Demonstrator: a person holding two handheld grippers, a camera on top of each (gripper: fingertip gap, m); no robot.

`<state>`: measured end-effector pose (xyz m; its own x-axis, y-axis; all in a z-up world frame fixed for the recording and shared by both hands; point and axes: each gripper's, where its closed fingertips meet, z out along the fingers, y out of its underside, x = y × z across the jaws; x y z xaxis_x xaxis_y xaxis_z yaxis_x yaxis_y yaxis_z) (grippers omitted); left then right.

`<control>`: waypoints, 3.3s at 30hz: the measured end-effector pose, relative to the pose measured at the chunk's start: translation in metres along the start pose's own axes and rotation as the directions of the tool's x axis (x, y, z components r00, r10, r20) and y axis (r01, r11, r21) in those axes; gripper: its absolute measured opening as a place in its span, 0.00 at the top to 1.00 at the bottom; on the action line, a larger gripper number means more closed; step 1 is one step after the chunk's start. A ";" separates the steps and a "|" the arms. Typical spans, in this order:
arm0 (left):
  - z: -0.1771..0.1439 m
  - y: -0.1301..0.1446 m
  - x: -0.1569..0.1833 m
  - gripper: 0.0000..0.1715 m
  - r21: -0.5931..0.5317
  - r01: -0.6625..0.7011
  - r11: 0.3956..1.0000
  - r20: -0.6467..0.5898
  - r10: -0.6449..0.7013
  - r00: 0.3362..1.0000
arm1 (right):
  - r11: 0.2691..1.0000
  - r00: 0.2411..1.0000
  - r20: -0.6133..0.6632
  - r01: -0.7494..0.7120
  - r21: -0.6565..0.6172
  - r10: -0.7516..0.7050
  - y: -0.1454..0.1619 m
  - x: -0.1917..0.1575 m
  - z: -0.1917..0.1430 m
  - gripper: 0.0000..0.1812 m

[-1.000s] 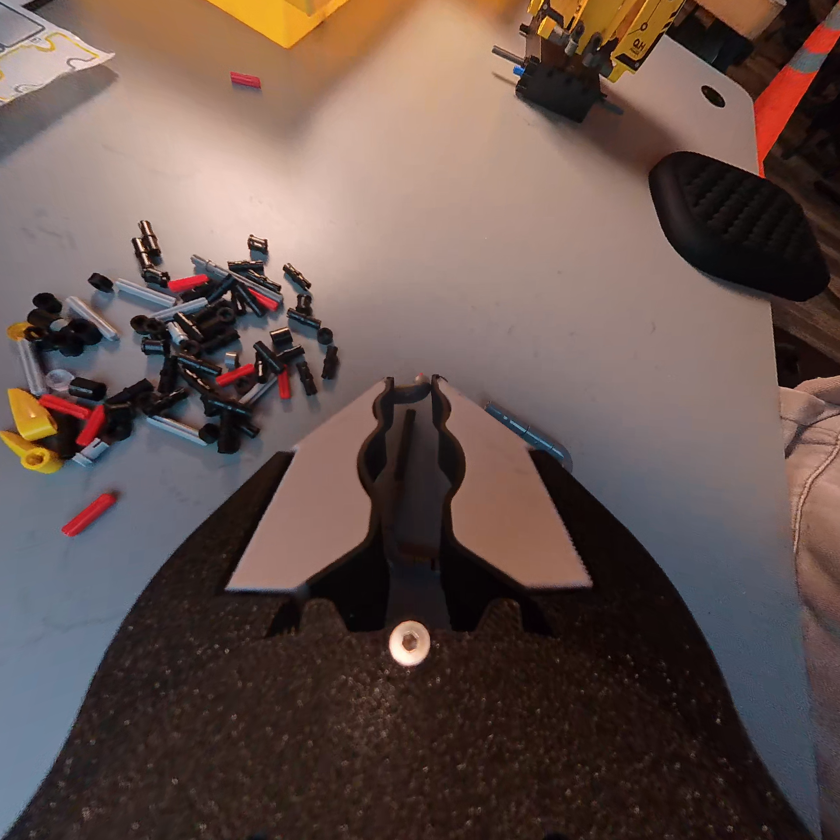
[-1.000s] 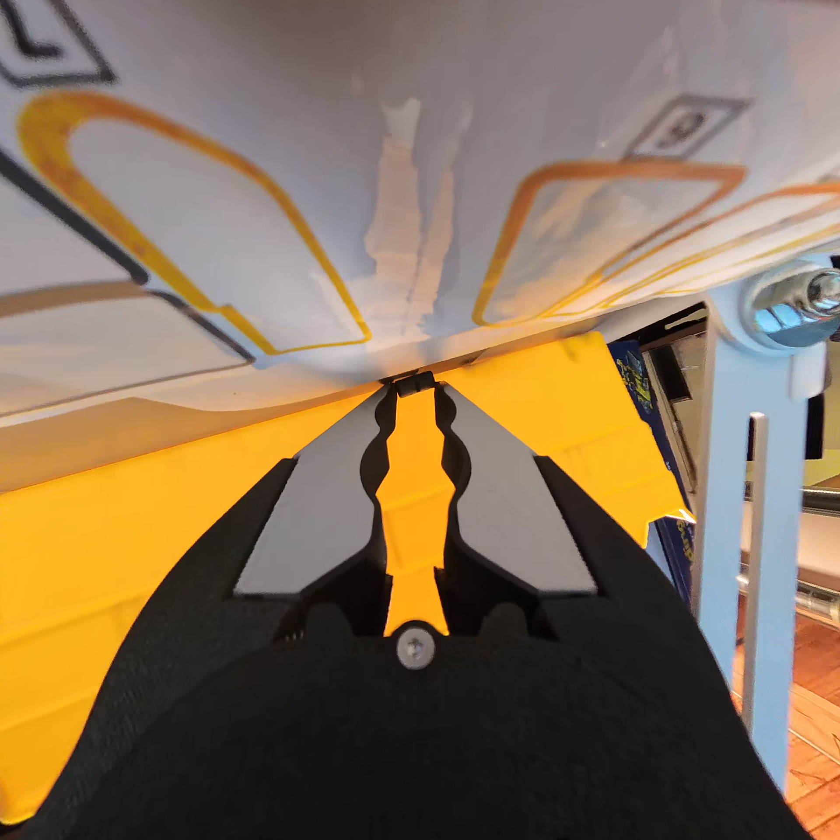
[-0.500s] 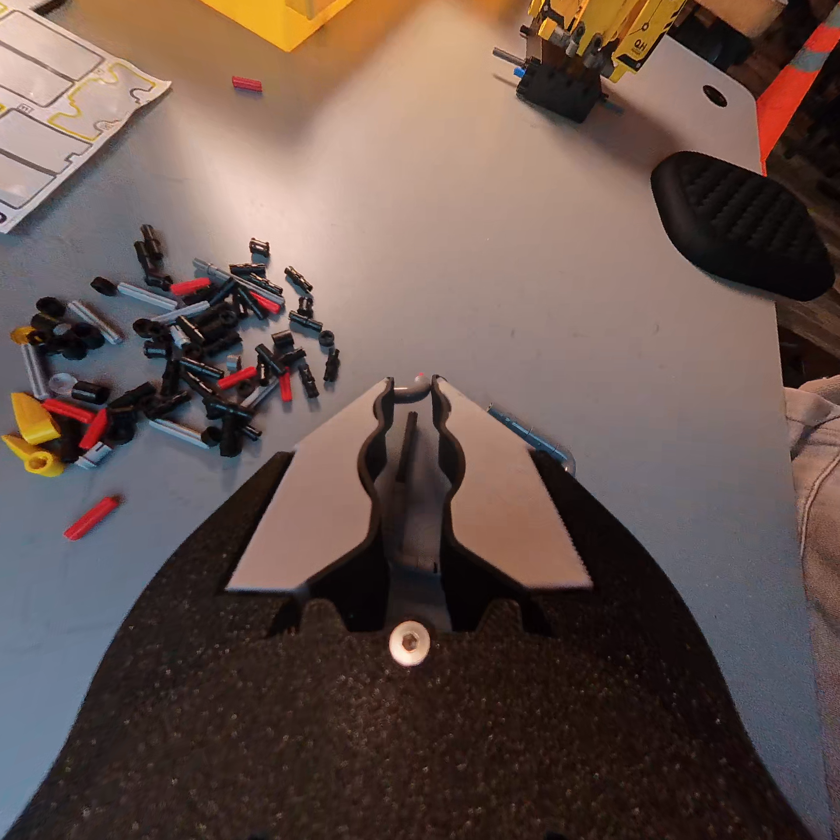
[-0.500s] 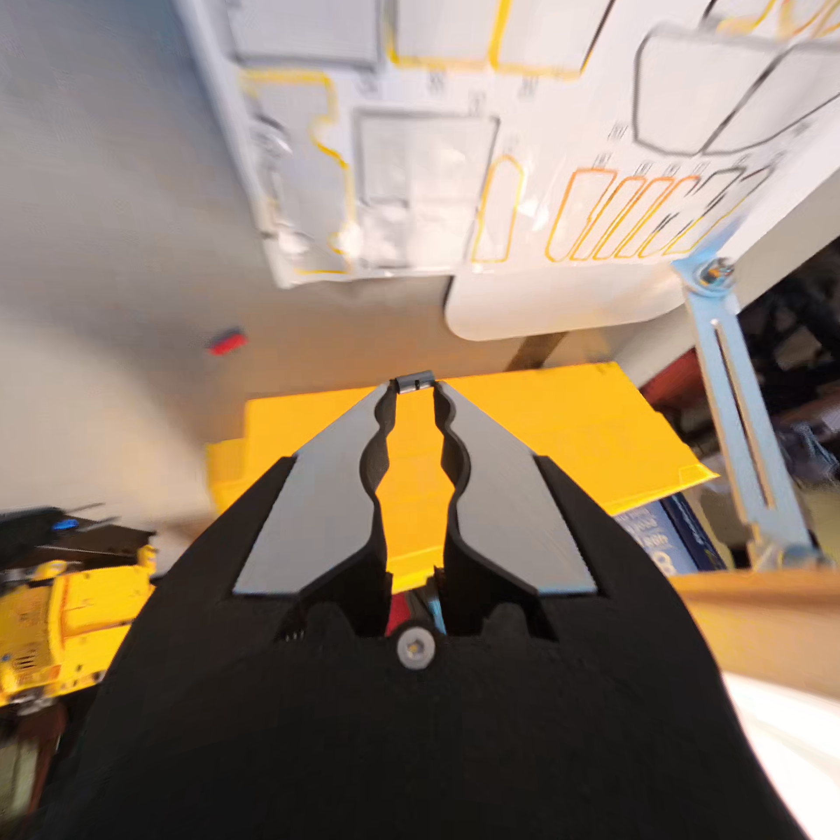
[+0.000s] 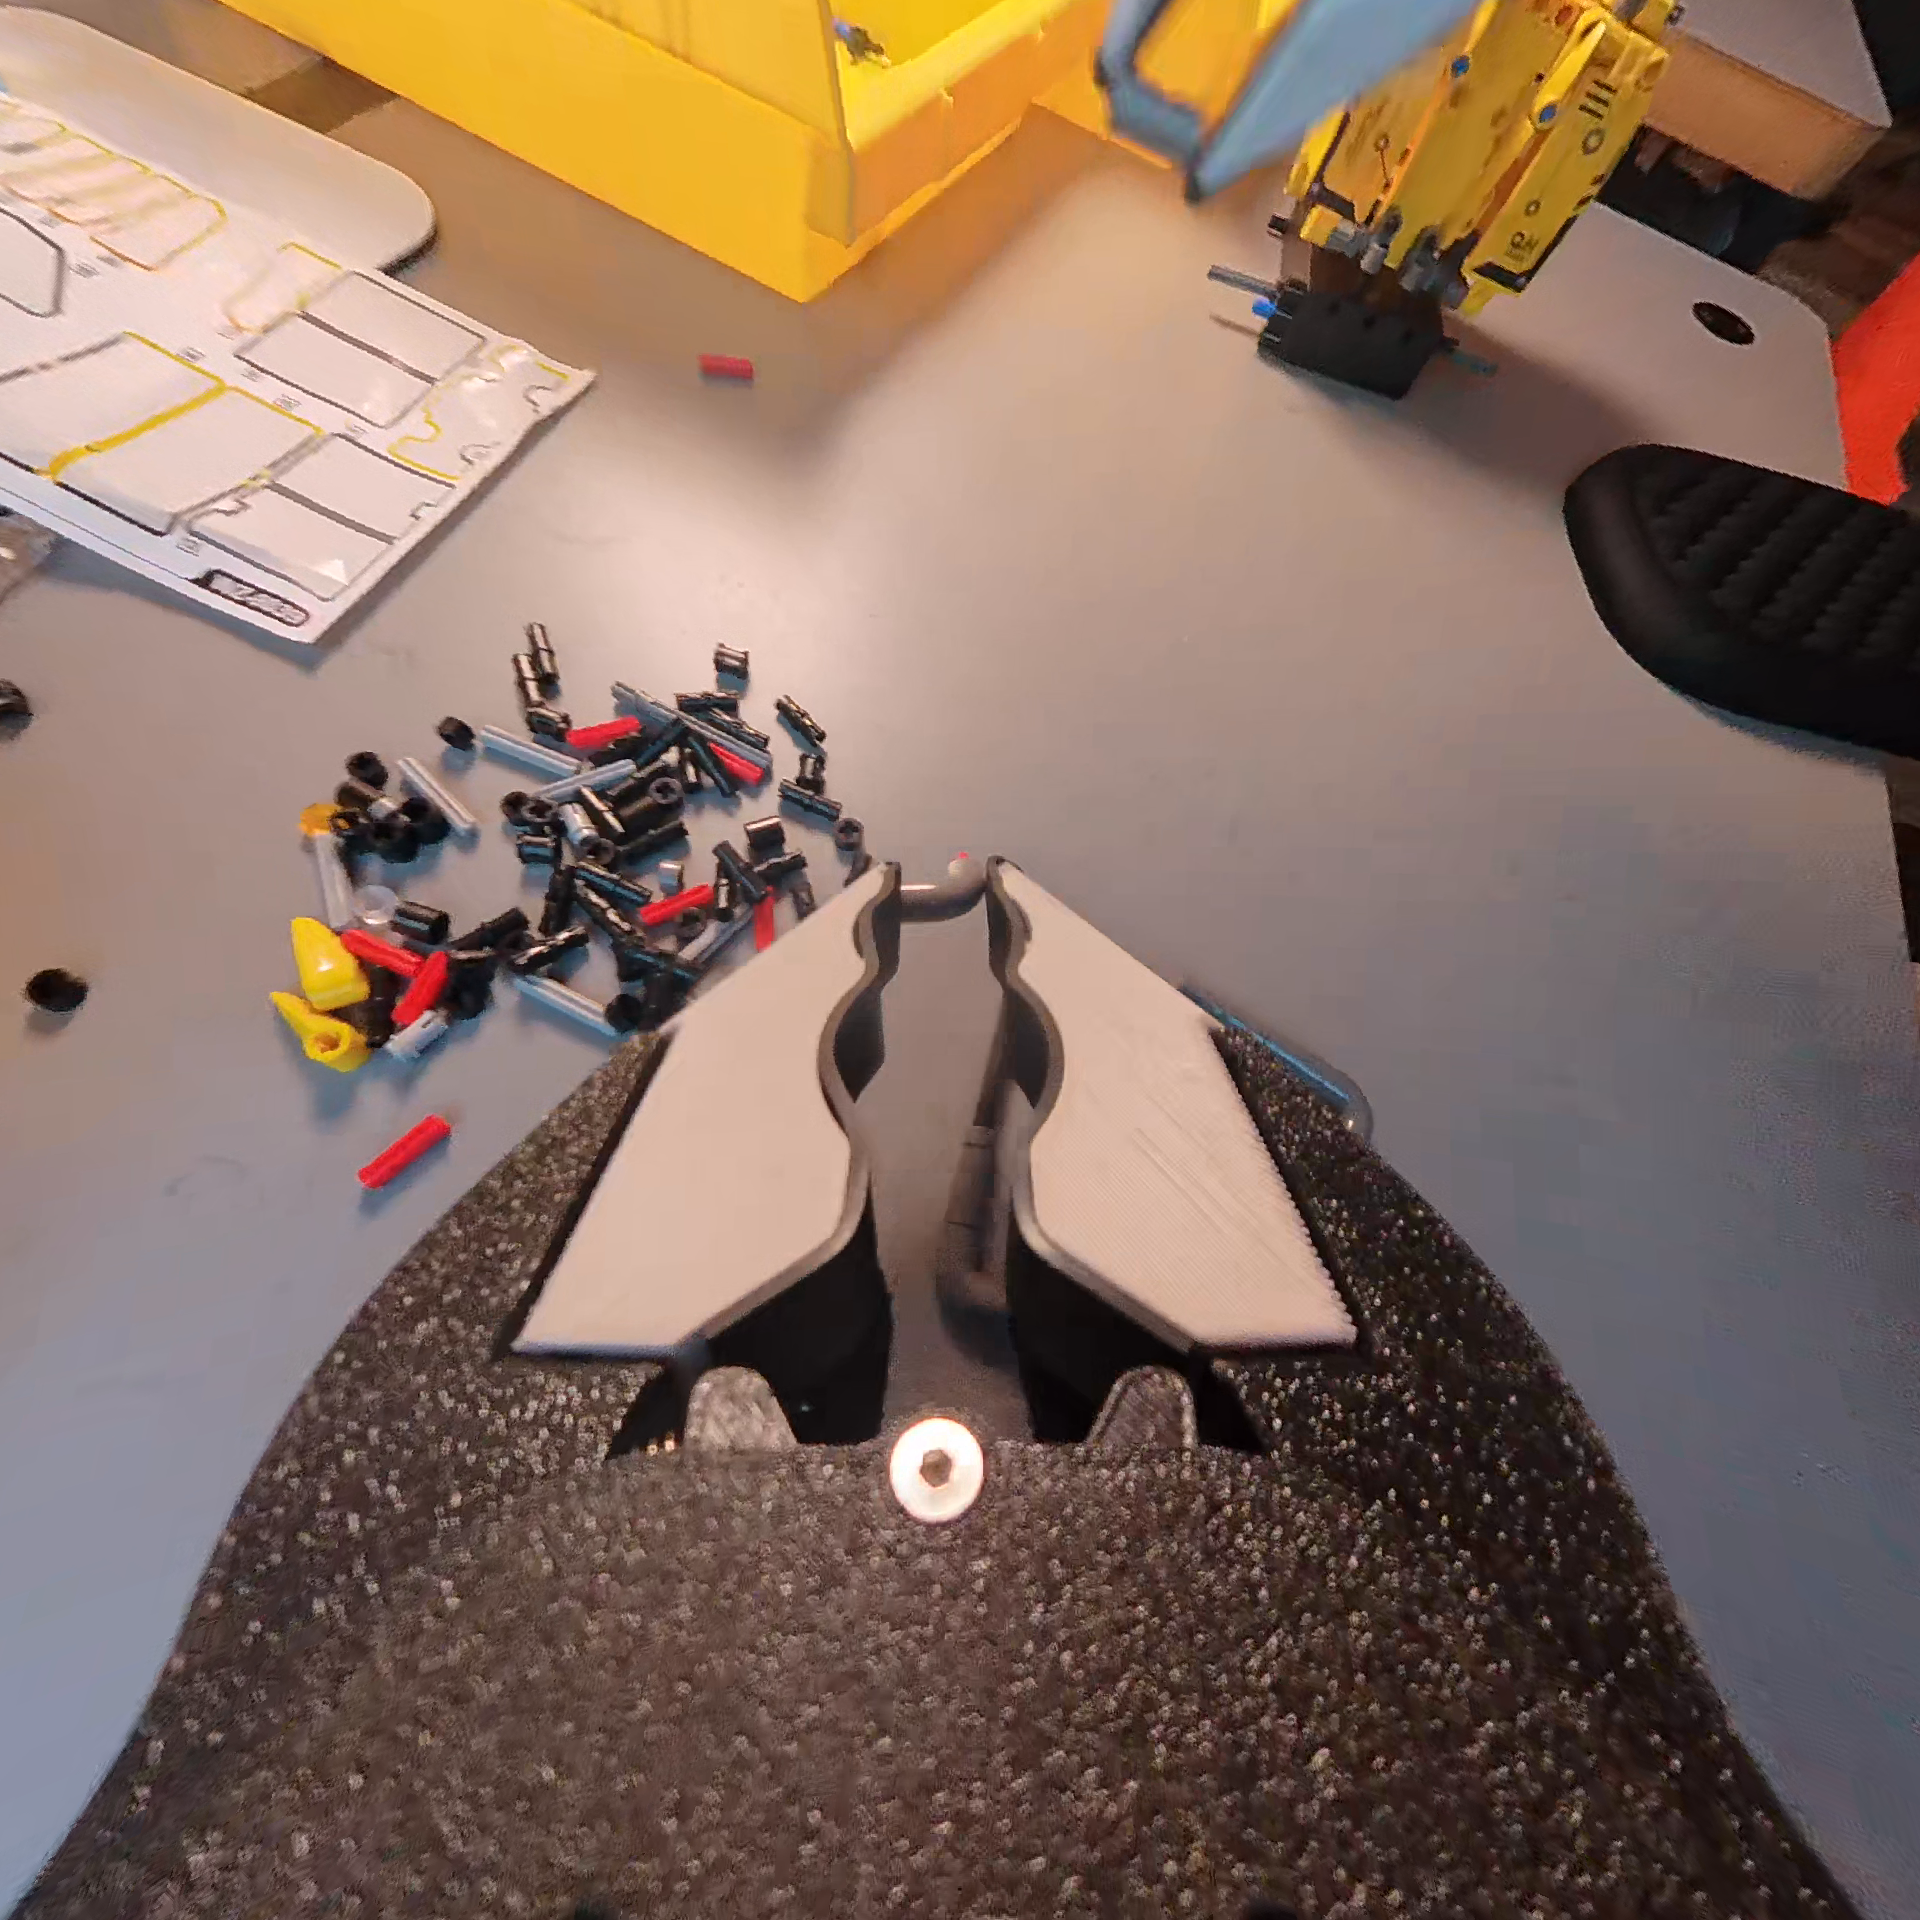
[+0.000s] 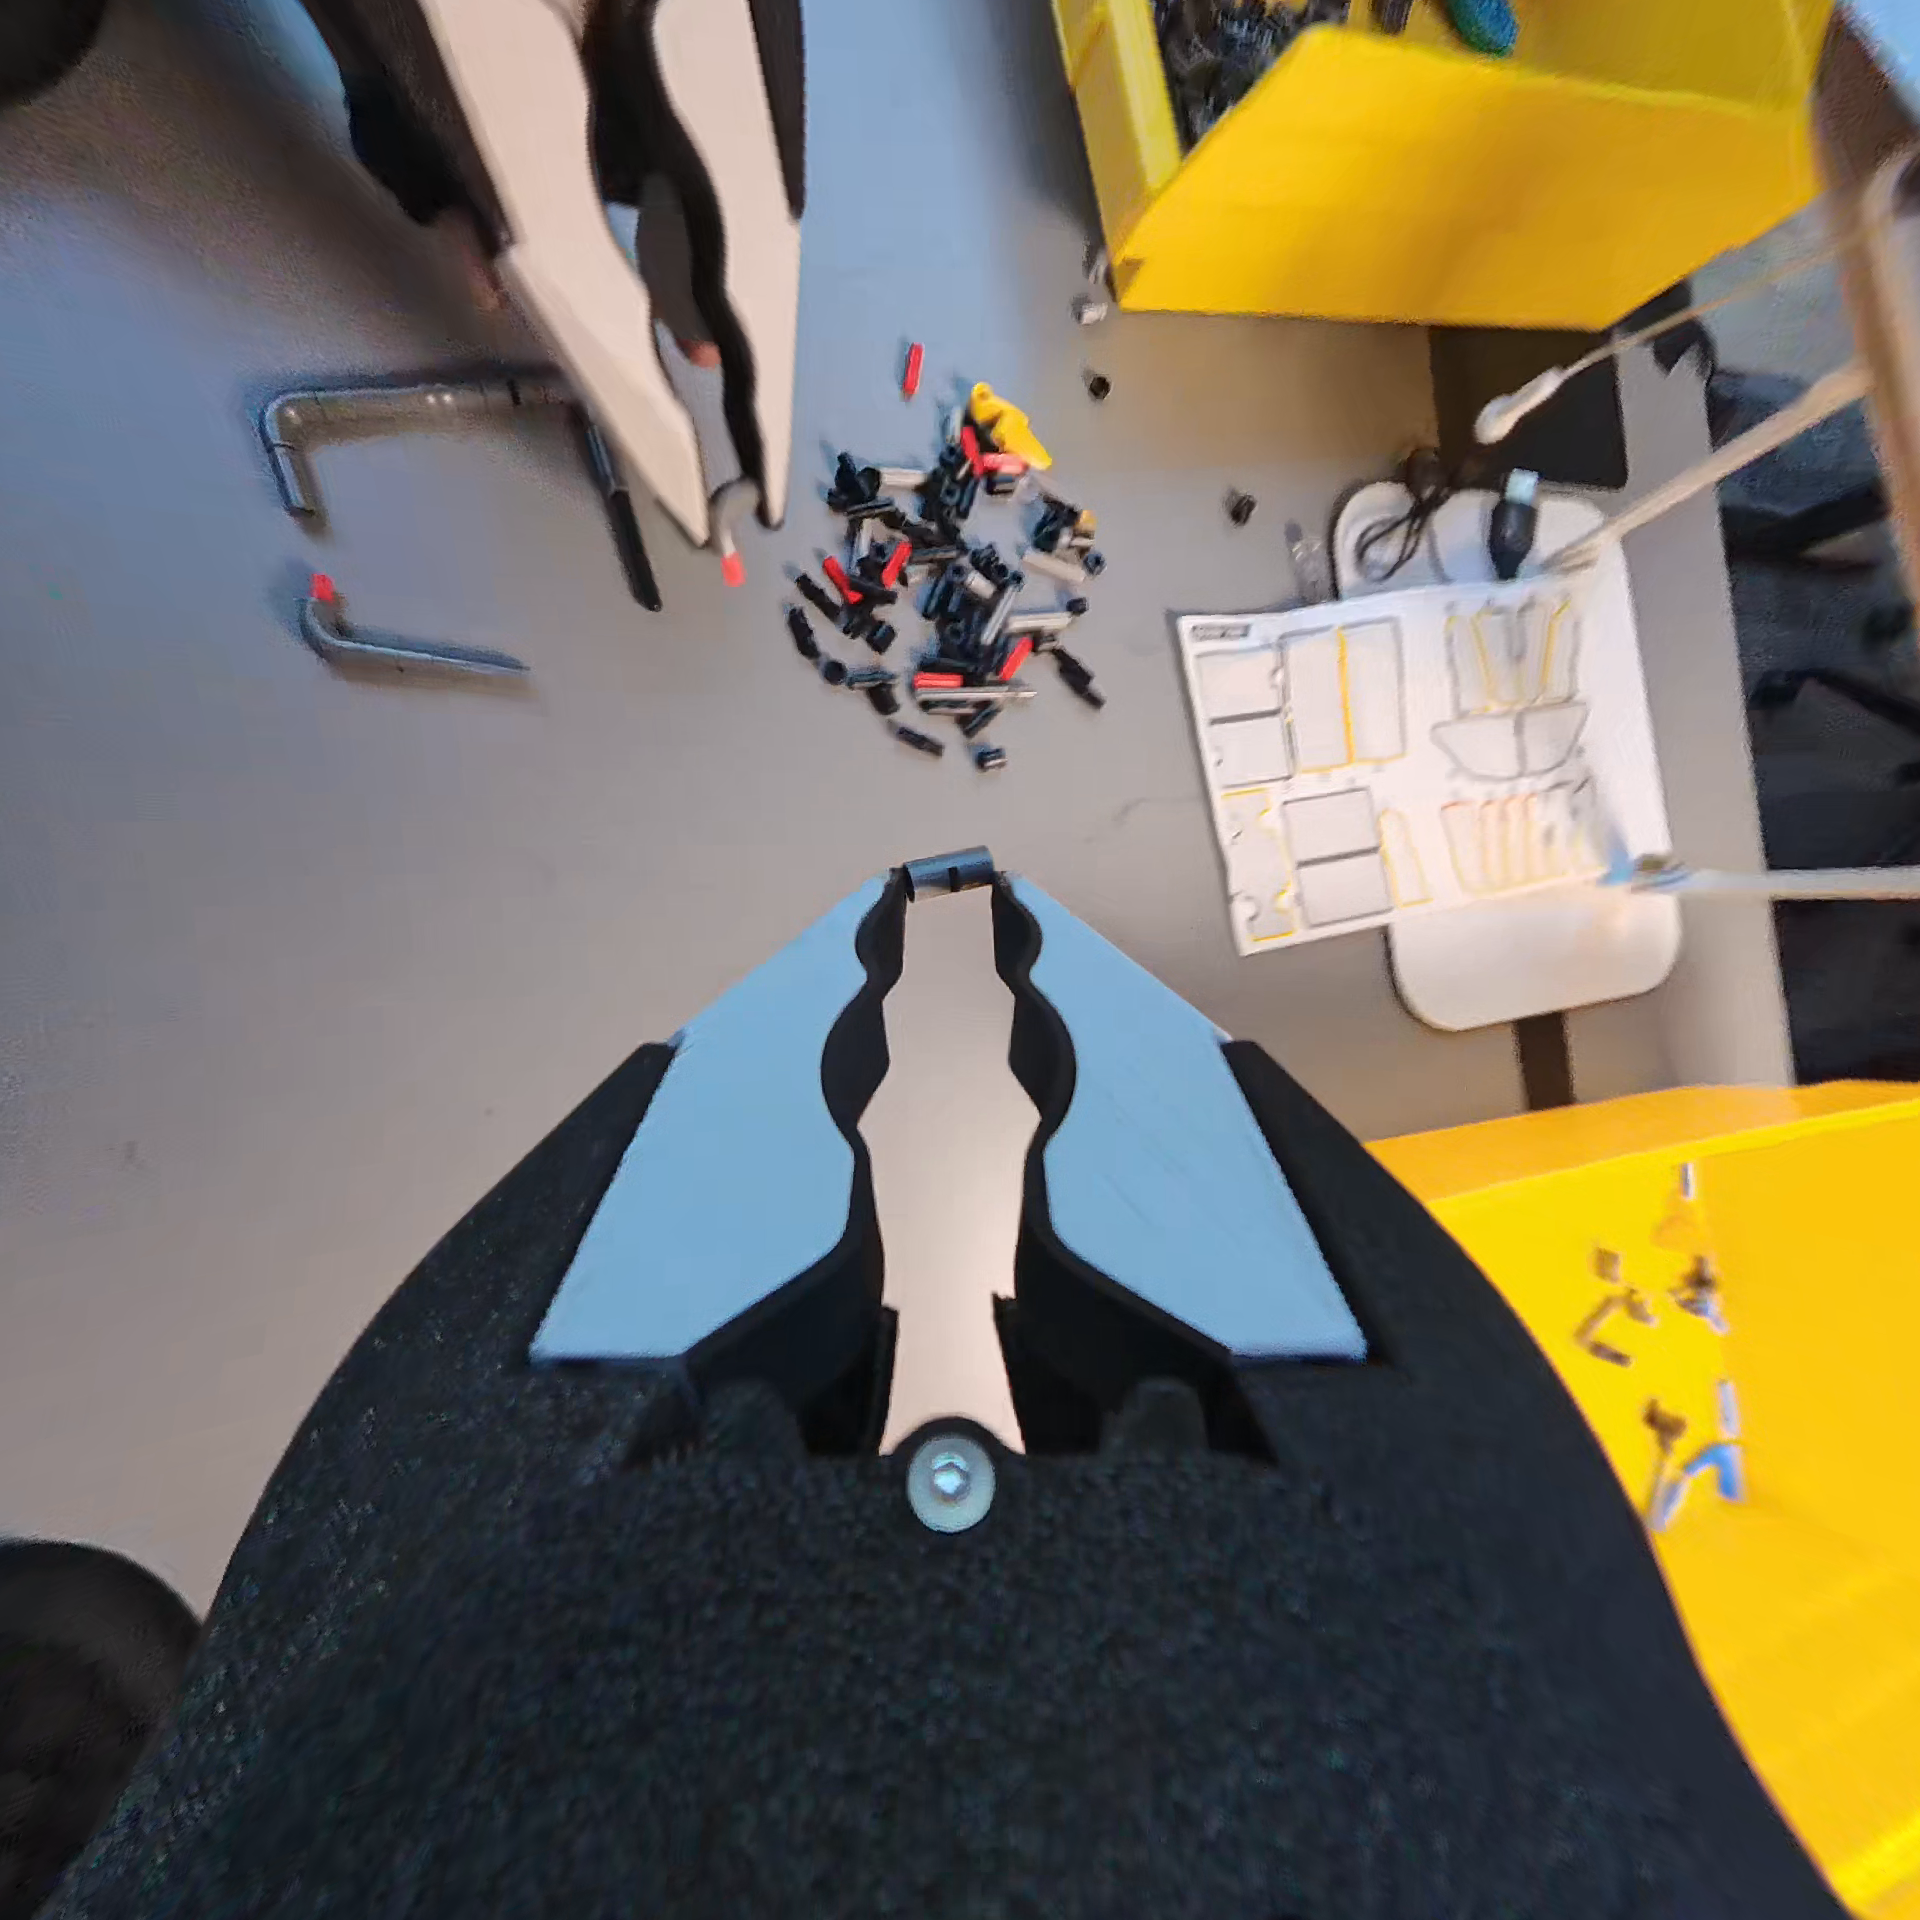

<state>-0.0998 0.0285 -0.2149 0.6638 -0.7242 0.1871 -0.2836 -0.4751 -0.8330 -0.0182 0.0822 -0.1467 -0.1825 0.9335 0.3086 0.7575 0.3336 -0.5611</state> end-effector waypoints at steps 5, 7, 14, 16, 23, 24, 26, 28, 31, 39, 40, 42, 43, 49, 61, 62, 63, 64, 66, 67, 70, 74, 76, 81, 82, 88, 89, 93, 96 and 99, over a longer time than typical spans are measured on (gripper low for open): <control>-0.016 -0.007 -0.021 0.91 0.042 0.010 0.999 0.096 -0.014 0.995 | 0.974 0.972 -0.071 -0.220 0.058 0.224 0.031 -0.031 0.039 0.92; -0.021 -0.004 -0.033 0.91 0.039 0.007 0.999 0.153 -0.013 0.988 | 0.948 0.948 -0.076 -0.300 0.109 0.309 0.034 -0.032 0.056 0.92; -0.030 0.002 -0.063 0.91 0.065 0.043 0.997 0.243 -0.058 0.968 | 0.929 0.919 -0.137 -0.361 0.083 0.369 0.027 -0.002 0.100 0.92; -0.030 0.003 -0.065 0.91 0.068 0.049 0.996 0.244 -0.064 0.968 | 0.937 0.923 -0.166 -0.340 0.074 0.348 0.027 0.005 0.107 0.92; -0.020 0.003 -0.054 0.91 0.046 -0.004 0.999 0.216 -0.006 0.976 | 0.947 0.934 -0.155 -0.315 0.065 0.321 0.030 0.000 0.114 0.92; -0.018 0.005 -0.052 0.91 0.036 -0.008 0.999 0.211 0.001 0.978 | 0.949 0.938 -0.143 -0.310 0.060 0.315 0.031 -0.002 0.113 0.92; -0.014 0.008 -0.048 0.91 0.020 -0.019 1.000 0.199 0.015 0.980 | 0.948 0.943 -0.100 -0.314 0.045 0.317 0.032 -0.008 0.110 0.90; -0.012 0.009 -0.046 0.91 0.011 -0.032 0.999 0.192 0.030 0.981 | 0.948 0.947 -0.049 -0.316 0.031 0.317 0.035 -0.015 0.106 0.89; -0.010 0.011 -0.045 0.91 0.001 -0.035 0.999 0.185 0.034 0.982 | 0.951 0.951 -0.013 -0.309 0.032 0.309 0.039 -0.018 0.102 0.85; -0.009 0.008 -0.040 0.91 0.010 -0.037 0.999 0.159 0.035 0.987 | 0.928 0.930 0.057 -0.367 0.070 0.364 0.031 -0.012 0.112 0.82; -0.009 0.008 -0.040 0.91 0.009 -0.041 0.999 0.160 0.039 0.986 | 0.926 0.928 0.071 -0.370 0.074 0.366 0.029 -0.013 0.113 0.85; -0.009 0.008 -0.039 0.91 0.009 -0.047 0.999 0.161 0.044 0.986 | 0.924 0.927 0.081 -0.374 0.082 0.367 0.027 -0.015 0.114 0.90; -0.009 0.008 -0.039 0.91 0.009 -0.048 0.999 0.161 0.046 0.986 | 0.924 0.927 0.080 -0.373 0.086 0.366 0.027 -0.015 0.115 0.92; -0.009 0.009 -0.042 0.91 0.012 -0.047 0.999 0.184 0.044 0.982 | 0.936 0.939 0.080 -0.341 0.088 0.335 0.027 -0.021 0.107 0.92; -0.006 0.010 -0.038 0.91 -0.007 -0.080 0.997 0.187 0.080 0.979 | 0.656 0.352 -0.564 -0.255 0.710 0.747 0.073 0.149 -0.073 0.92; -0.005 0.010 -0.037 0.91 -0.010 -0.087 0.996 0.184 0.087 0.979 | 0.664 0.336 -0.576 -0.288 0.690 0.745 0.085 0.151 -0.065 0.92; -0.005 0.010 -0.036 0.91 -0.016 -0.092 0.996 0.183 0.093 0.979 | 0.662 0.316 -0.582 -0.325 0.676 0.749 0.097 0.152 -0.058 0.92; -0.004 0.011 -0.036 0.91 -0.020 -0.097 0.995 0.184 0.099 0.978 | 0.654 0.301 -0.581 -0.359 0.665 0.756 0.106 0.153 -0.051 0.92; -0.004 0.011 -0.036 0.91 -0.023 -0.104 0.994 0.186 0.106 0.977 | 0.645 0.282 -0.585 -0.430 0.632 0.761 0.120 0.153 -0.038 0.92; -0.004 0.011 -0.036 0.91 -0.022 -0.105 0.994 0.187 0.107 0.976 | 0.649 0.282 -0.592 -0.450 0.613 0.755 0.125 0.152 -0.033 0.92; -0.005 0.011 -0.036 0.91 -0.019 -0.102 0.995 0.191 0.104 0.976 | 0.664 0.310 -0.602 -0.502 0.554 0.736 0.136 0.148 -0.015 0.92; -0.006 0.011 -0.037 0.91 -0.020 -0.103 0.995 0.200 0.105 0.974 | 0.712 0.376 -0.616 -0.495 0.498 0.692 0.125 0.141 0.003 0.92; -0.005 0.011 -0.037 0.91 -0.020 -0.104 0.994 0.202 0.106 0.974 | 0.730 0.402 -0.619 -0.488 0.479 0.675 0.118 0.139 0.010 0.92; -0.004 0.012 -0.035 0.91 -0.030 -0.113 0.993 0.204 0.117 0.972 | 0.792 0.467 -0.644 -0.433 0.431 0.606 0.095 0.134 0.024 0.92; -0.004 0.012 -0.035 0.91 -0.031 -0.114 0.993 0.205 0.118 0.972 | 0.801 0.490 -0.636 -0.416 0.431 0.596 0.089 0.132 0.027 0.92; -0.005 0.012 -0.037 0.91 -0.027 -0.110 0.994 0.208 0.113 0.971 | 0.806 0.500 -0.633 -0.393 0.442 0.591 0.080 0.129 0.020 0.92; -0.005 0.012 -0.037 0.91 -0.026 -0.111 0.994 0.210 0.114 0.971 | 0.803 0.494 -0.634 -0.391 0.449 0.595 0.080 0.129 0.016 0.92; -0.005 0.011 -0.038 0.91 -0.026 -0.113 0.993 0.221 0.116 0.968 | 0.789 0.464 -0.639 -0.409 0.459 0.613 0.093 0.132 0.004 0.92; -0.006 0.011 -0.039 0.91 -0.021 -0.114 0.993 0.232 0.116 0.966 | 0.771 0.432 -0.644 -0.434 0.465 0.632 0.109 0.137 -0.004 0.92; -0.006 0.011 -0.040 0.91 -0.019 -0.112 0.993 0.240 0.114 0.964 | 0.743 0.403 -0.633 -0.465 0.481 0.661 0.120 0.142 -0.011 0.92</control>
<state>-0.1337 0.0491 -0.2278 0.7737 -0.6323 -0.0391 -0.3697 -0.4005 -0.8384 0.0537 0.2532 -0.1624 0.8241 0.5134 0.2394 0.3466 -0.1227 -0.9300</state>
